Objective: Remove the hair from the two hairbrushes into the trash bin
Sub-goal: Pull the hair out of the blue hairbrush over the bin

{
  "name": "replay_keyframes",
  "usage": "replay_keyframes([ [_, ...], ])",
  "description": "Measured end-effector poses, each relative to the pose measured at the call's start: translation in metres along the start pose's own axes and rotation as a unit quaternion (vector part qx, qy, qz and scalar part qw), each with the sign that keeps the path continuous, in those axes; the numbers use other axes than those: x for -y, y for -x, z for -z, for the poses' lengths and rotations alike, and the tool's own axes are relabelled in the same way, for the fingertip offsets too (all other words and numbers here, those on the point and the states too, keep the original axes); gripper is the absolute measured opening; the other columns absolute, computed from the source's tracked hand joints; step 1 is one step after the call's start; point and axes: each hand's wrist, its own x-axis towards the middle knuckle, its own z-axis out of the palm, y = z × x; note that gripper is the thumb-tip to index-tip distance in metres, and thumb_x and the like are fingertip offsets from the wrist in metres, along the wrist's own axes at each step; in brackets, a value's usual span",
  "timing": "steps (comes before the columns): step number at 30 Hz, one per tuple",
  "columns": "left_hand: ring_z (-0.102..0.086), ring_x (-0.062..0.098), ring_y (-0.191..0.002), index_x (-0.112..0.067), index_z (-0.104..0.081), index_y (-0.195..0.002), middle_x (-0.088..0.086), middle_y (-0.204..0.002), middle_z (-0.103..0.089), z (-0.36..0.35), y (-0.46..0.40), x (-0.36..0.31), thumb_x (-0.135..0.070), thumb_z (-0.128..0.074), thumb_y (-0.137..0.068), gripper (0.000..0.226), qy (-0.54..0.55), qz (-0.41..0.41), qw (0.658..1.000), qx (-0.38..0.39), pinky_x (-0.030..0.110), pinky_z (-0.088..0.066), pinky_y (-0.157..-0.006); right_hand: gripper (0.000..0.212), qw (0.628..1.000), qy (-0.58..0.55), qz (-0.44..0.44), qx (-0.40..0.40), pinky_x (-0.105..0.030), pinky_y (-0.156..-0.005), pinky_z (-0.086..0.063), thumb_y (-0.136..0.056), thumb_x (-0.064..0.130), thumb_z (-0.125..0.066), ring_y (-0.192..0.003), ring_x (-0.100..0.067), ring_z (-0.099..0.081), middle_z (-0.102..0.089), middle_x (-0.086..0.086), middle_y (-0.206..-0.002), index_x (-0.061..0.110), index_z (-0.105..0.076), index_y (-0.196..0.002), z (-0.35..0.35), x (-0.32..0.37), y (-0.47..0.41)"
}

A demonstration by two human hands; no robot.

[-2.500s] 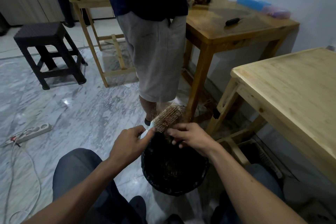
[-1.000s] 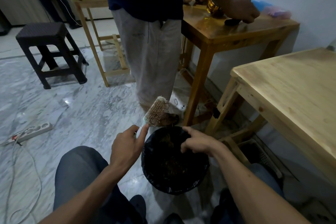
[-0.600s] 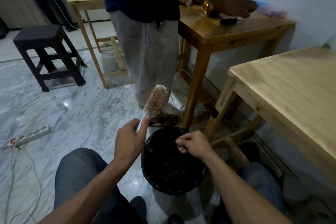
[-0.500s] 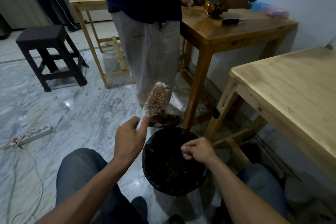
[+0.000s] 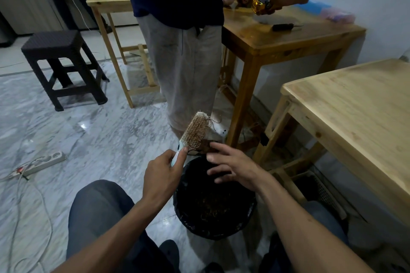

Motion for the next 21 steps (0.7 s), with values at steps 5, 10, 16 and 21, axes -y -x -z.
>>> replay_keyframes([
  [5, -0.042, 0.01, -0.041, -0.027, -0.039, -0.053, -0.006, -0.039, -0.031, -0.007, 0.001, 0.005, -0.054, -0.054, -0.095, 0.053, -0.022, -0.011, 1.0, 0.016, 0.028, -0.026, -0.046, 0.011, 0.993, -0.029, 0.081, -0.08, -0.018, -0.057, -0.054, -0.094, 0.015, -0.073, -0.062, -0.007, -0.065, -0.075, -0.007, -0.088, 0.01, -0.077, -0.103, -0.012, -0.003, -0.008],
  [10, -0.045, 0.009, -0.043, -0.029, -0.044, -0.058, -0.006, -0.044, -0.043, -0.006, -0.002, 0.009, -0.063, -0.048, -0.094, 0.05, -0.083, 0.013, 0.996, 0.002, 0.028, -0.028, -0.046, 0.008, 0.989, 0.013, 0.061, -0.131, -0.018, -0.057, -0.053, -0.095, 0.013, -0.072, -0.057, -0.005, -0.061, -0.072, -0.004, -0.075, 0.011, -0.078, -0.09, 0.004, -0.026, -0.009],
  [16, -0.053, 0.014, -0.053, -0.014, -0.052, -0.067, -0.003, -0.054, -0.055, -0.019, -0.005, 0.015, -0.062, -0.041, -0.098, 0.058, -0.075, 0.081, 0.994, -0.025, 0.033, -0.039, -0.051, 0.01, 0.991, 0.097, 0.052, -0.076, -0.021, -0.059, -0.053, -0.093, 0.013, -0.075, -0.06, -0.007, -0.063, -0.073, -0.003, -0.072, 0.01, -0.079, -0.084, 0.014, -0.022, 0.0],
  [21, -0.047, 0.025, -0.052, -0.009, -0.042, -0.063, 0.005, -0.055, -0.046, 0.004, -0.038, 0.025, -0.06, -0.039, -0.099, 0.062, -0.03, 0.129, 0.988, -0.085, 0.035, -0.034, -0.051, 0.019, 0.965, 0.259, -0.028, -0.011, -0.022, -0.06, -0.053, -0.091, 0.014, -0.075, -0.062, -0.009, -0.065, -0.073, 0.001, -0.068, 0.018, -0.077, -0.073, 0.031, -0.046, 0.012],
])
